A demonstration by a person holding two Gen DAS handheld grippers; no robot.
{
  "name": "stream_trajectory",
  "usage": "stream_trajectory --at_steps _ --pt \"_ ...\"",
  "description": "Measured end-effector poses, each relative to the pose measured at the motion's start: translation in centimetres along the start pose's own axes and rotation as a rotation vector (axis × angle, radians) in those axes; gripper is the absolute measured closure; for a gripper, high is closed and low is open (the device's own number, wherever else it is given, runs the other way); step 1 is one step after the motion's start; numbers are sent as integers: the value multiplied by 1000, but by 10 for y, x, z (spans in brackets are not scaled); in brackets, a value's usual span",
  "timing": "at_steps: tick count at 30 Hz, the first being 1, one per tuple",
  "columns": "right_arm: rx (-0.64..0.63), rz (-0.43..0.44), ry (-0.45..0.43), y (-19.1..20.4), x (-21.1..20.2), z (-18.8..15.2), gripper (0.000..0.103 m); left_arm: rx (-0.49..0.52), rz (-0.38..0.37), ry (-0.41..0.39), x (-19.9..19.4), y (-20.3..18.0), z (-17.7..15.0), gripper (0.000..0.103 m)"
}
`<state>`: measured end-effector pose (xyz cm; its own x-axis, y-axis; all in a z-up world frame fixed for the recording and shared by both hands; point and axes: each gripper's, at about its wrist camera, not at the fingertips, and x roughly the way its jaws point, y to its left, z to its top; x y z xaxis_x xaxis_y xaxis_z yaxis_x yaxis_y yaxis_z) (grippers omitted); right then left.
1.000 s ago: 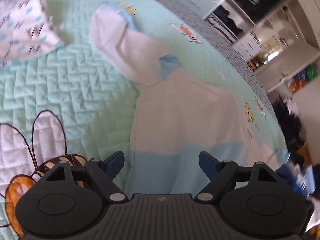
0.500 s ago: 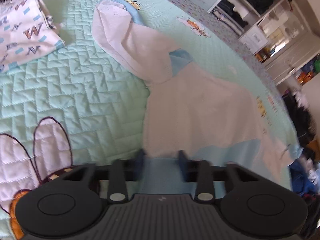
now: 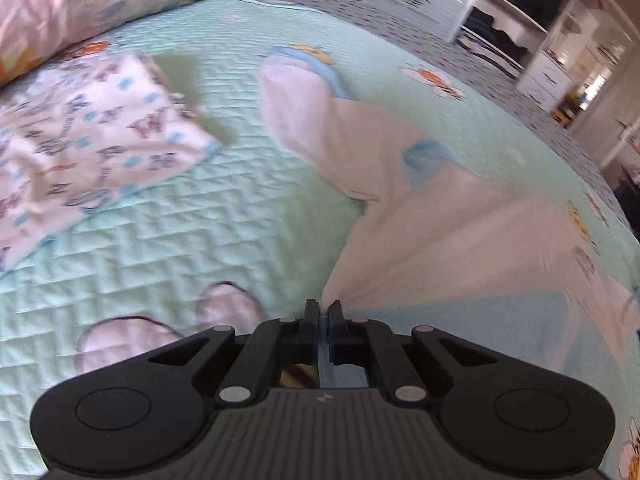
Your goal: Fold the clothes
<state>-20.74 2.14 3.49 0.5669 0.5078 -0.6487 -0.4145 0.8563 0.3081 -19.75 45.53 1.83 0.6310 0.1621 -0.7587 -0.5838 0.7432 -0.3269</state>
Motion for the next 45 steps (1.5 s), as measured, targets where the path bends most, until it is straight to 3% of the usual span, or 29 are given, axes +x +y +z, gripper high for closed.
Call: stream_trajectory --at_steps 7,13,16,18,20,23,26,27,28,29,32,34,35,36,40,42,44,45 --pt "49 46 -6 -1 7 3 23 92 24 25 12 -17 -1 96" --pt "300 191 -32 -31 22 22 21 66 25 -72 -25 -18 -11 89" --pt "473 317 -30 -51 39 30 21 79 -37 -91 -53 -23 -27 87" --pt "513 353 -31 -55 51 35 22 92 -114 -76 -66 -32 -41 83" --pt "508 342 -34 -51 58 41 22 133 -184 -46 -74 -47 -57 82" --pt "406 330 -47 -27 58 45 21 246 -239 23 -68 -78 -80 72" --pt "326 321 -48 -7 56 42 21 280 -235 69 -48 -92 -88 72" --pt "321 314 -46 -5 56 40 21 286 -193 85 -41 -91 -88 71" --pt "316 308 -43 -3 56 37 21 309 -83 93 -32 -86 -89 72" --pt "309 301 -41 -3 54 35 21 300 -34 83 -32 -74 -89 83" --pt "288 265 -47 -9 46 28 21 239 46 62 -40 -36 -86 98" --pt "274 244 -48 -14 43 23 21 228 122 60 -51 -25 -85 97" --pt "277 241 -50 -17 42 20 21 221 139 59 -55 -22 -84 92" --pt "283 245 -55 -18 41 19 21 203 134 56 -61 -21 -83 80" --pt "306 276 -89 -19 37 19 21 195 -60 25 -78 -52 -80 70" --pt "296 294 -91 -15 36 23 21 235 -166 54 -75 -74 -89 44" --pt "278 303 -90 -11 34 25 21 291 -148 147 -60 -84 -106 46" --pt "274 305 -87 -10 34 25 21 320 -75 188 -51 -81 -117 58"
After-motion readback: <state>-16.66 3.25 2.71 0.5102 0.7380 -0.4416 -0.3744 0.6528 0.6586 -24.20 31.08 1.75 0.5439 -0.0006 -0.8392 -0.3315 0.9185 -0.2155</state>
